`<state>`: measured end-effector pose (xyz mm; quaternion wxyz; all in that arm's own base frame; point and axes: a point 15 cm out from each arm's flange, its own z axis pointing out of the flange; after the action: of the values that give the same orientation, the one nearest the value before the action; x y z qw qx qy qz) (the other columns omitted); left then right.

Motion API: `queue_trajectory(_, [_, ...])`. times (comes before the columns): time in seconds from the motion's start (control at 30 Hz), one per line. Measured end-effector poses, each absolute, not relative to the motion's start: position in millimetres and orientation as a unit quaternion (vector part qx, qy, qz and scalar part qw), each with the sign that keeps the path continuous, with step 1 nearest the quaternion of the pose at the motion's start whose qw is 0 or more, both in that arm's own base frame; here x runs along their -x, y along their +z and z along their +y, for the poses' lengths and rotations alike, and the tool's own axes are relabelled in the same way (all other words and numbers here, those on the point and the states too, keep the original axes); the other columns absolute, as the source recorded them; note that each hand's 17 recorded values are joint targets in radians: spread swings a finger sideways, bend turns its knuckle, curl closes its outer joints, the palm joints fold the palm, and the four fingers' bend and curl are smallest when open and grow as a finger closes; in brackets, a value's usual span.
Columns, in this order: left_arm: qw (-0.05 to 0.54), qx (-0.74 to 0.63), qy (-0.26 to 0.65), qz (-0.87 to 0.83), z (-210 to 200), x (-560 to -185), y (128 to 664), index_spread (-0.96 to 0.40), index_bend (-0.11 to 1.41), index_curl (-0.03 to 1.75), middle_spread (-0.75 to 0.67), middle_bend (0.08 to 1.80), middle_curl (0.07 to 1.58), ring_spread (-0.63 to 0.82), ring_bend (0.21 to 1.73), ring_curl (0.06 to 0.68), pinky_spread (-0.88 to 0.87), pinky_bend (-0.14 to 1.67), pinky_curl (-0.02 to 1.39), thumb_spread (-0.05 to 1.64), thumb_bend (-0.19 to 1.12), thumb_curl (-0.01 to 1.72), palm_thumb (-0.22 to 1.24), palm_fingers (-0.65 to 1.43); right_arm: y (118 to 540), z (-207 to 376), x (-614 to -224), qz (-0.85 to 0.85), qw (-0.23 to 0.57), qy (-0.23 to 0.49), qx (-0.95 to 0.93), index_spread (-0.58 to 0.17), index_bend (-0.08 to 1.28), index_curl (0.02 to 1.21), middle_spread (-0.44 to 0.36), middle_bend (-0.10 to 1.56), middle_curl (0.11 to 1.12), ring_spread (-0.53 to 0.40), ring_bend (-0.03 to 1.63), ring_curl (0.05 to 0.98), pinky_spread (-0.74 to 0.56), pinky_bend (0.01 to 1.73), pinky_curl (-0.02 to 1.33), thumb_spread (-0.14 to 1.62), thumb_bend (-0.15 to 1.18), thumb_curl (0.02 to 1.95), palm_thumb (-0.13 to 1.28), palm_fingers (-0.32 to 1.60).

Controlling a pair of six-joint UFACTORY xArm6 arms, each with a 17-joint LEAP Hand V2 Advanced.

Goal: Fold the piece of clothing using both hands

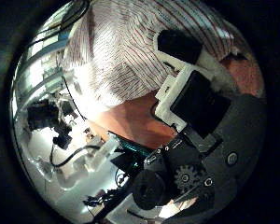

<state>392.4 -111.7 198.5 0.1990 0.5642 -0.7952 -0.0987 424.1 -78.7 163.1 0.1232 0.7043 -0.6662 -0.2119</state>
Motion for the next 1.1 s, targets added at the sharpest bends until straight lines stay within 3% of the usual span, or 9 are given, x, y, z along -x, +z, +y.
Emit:
queue_trajectory(0.2, [0.182, -0.553, -0.076, -0.809, -137.6, -379.0, 183.8, -0.11, 0.23, 0.67, 0.11, 0.18, 0.36, 0.07, 0.67, 0.322, 0.17, 0.25, 0.52, 1.21, -0.01, 0.35, 0.53, 0.24, 164.6, -122.7, -401.3, -0.694, 0.11, -0.221, -0.676, -0.339, 0.94, 0.81, -0.134, 1.22, 0.74, -0.188, 1.35, 0.578, -0.24, 1.33, 0.55, 1.19, 0.12, 0.53, 0.95, 1.16])
queue_trajectory(0.5, [0.162, -0.538, -0.083, -0.823, -144.3, -372.7, 161.5, -0.11, 0.23, 0.66, 0.09, 0.18, 0.36, 0.06, 0.66, 0.315, 0.16, 0.24, 0.5, 1.21, -0.01, 0.34, 0.54, 0.26, 189.3, -165.2, -385.4, -0.716, 0.078, -0.208, -0.662, -0.32, 0.97, 0.87, -0.12, 1.27, 0.75, -0.186, 1.39, 0.611, -0.22, 1.35, 0.61, 1.2, 0.09, 0.6, 0.97, 1.11])
queue_trajectory(0.83, [0.163, -0.529, -0.102, -0.826, -143.1, -371.3, 127.2, -0.1, 0.22, 0.65, 0.07, 0.18, 0.36, 0.04, 0.65, 0.307, 0.16, 0.23, 0.49, 1.21, -0.01, 0.35, 0.55, 0.28, 239.7, -147.9, -387.5, -0.709, 0.056, -0.157, -0.686, -0.313, 0.97, 0.89, -0.115, 1.29, 0.75, -0.187, 1.39, 0.628, -0.21, 1.33, 0.67, 1.21, 0.05, 0.66, 0.98, 1.1])
queue_trajectory(1.1, [0.157, -0.538, -0.073, -0.825, -123.2, -376.9, 166.9, -0.12, 0.19, 0.65, 0.01, 0.25, 0.39, -0.08, 0.73, 0.323, 0.12, 0.19, 0.47, 1.22, -0.01, 0.36, 0.62, 0.41, 308.7, -87.9, -400.2, -0.679, 0.021, -0.092, -0.728, -0.306, 0.99, 0.9, -0.118, 1.3, 0.75, -0.188, 1.39, 0.637, -0.2, 1.31, 0.72, 1.2, 0.03, 0.71, 1.01, 1.12])
